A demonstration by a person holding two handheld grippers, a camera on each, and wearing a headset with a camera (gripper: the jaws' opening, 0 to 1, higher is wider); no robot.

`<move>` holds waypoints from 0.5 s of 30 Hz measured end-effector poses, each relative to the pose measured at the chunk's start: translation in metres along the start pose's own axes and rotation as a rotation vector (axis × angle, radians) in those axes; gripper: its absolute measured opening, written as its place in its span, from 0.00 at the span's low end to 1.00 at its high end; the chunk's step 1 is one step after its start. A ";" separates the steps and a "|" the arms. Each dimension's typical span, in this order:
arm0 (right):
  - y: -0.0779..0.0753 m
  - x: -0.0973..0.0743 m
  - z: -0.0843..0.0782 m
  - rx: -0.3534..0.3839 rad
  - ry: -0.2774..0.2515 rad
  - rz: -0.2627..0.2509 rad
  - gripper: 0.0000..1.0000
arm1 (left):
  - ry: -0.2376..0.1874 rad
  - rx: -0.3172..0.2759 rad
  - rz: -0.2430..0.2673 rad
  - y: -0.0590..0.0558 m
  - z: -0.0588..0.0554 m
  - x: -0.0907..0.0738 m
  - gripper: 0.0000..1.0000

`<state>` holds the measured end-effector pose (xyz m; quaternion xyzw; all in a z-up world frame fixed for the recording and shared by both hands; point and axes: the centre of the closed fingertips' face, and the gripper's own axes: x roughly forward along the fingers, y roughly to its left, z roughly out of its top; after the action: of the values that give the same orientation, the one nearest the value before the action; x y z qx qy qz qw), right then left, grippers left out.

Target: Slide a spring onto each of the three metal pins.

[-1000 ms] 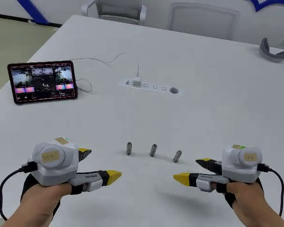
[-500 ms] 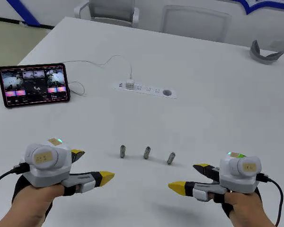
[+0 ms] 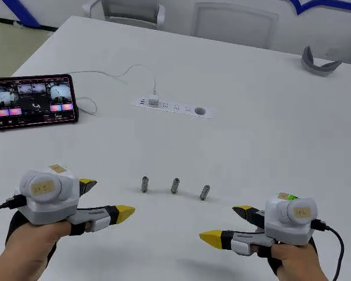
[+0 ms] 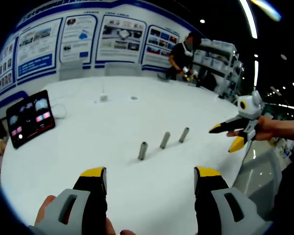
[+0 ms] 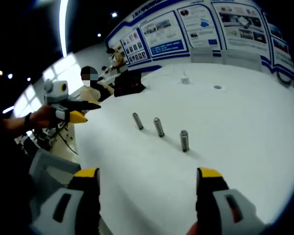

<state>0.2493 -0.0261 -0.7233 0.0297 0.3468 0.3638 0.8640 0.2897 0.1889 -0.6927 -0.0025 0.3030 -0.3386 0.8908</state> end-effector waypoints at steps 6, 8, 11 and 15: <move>0.001 -0.001 -0.004 0.000 0.007 0.000 0.83 | -0.005 -0.001 -0.013 -0.001 0.001 0.001 0.77; 0.002 -0.002 -0.004 0.002 0.005 0.002 0.84 | 0.024 0.004 -0.002 0.000 -0.003 0.001 0.80; 0.002 -0.002 -0.004 -0.002 0.008 0.004 0.84 | 0.026 0.011 -0.011 -0.002 -0.004 0.000 0.81; 0.002 -0.004 -0.001 0.006 -0.008 0.001 0.85 | 0.025 -0.003 -0.033 -0.006 -0.004 -0.001 0.78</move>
<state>0.2458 -0.0278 -0.7209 0.0336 0.3445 0.3631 0.8651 0.2836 0.1853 -0.6941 -0.0045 0.3146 -0.3529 0.8812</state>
